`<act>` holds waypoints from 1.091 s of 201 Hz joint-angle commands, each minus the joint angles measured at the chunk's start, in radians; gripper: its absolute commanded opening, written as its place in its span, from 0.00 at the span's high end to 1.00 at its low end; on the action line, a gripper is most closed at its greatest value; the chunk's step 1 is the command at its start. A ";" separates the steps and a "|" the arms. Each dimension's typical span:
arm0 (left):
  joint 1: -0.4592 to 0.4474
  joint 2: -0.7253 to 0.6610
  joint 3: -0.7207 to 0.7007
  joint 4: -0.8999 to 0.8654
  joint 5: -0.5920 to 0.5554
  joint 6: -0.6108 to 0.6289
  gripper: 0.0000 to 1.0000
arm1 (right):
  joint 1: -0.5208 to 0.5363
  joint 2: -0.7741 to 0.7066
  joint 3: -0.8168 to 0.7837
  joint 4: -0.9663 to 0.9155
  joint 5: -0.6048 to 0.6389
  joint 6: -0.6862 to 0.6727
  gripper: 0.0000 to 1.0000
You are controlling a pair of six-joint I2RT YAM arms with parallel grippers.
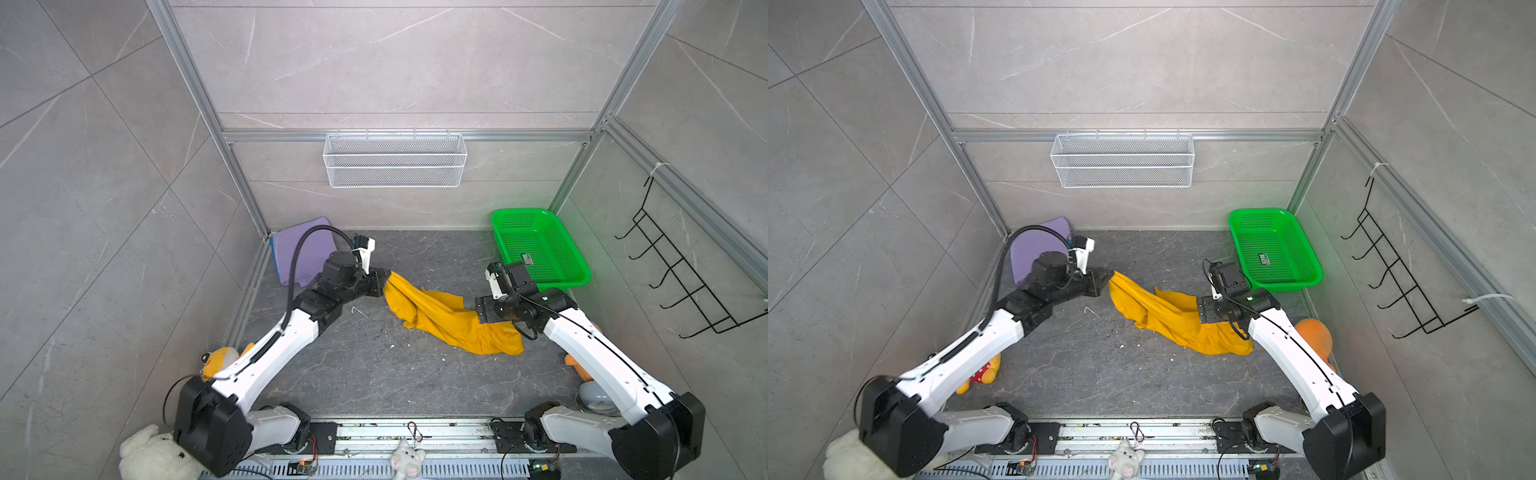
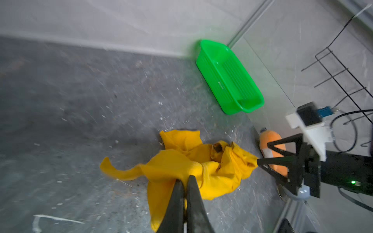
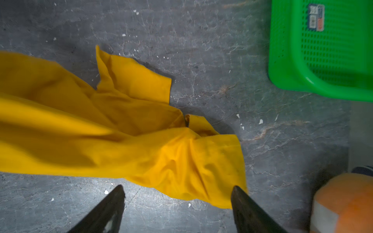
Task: Fold and stack t-shirts
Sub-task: Flatten out the T-shirt at the center of the table.
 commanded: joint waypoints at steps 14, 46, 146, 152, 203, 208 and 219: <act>0.067 -0.040 0.074 -0.267 -0.043 0.129 1.00 | -0.009 0.100 0.000 0.094 -0.127 -0.004 0.24; 0.067 -0.086 0.015 -0.244 -0.051 0.121 1.00 | -0.008 0.261 0.023 0.162 -0.194 -0.012 0.29; 0.099 -0.095 0.024 -0.287 -0.071 0.152 1.00 | 0.143 0.398 -0.015 0.252 -0.235 0.022 0.32; 0.102 -0.095 0.024 -0.285 -0.070 0.152 1.00 | 0.145 0.411 -0.013 0.246 -0.217 0.025 0.35; 0.171 -0.091 0.122 -0.348 -0.080 0.177 1.00 | 0.153 0.289 0.087 0.161 0.003 0.001 1.00; 0.189 -0.089 0.146 -0.359 -0.074 0.178 1.00 | 0.151 0.274 0.117 0.144 0.013 -0.012 1.00; 0.230 -0.083 0.206 -0.385 -0.060 0.184 1.00 | 0.141 0.252 0.196 0.110 0.011 -0.041 1.00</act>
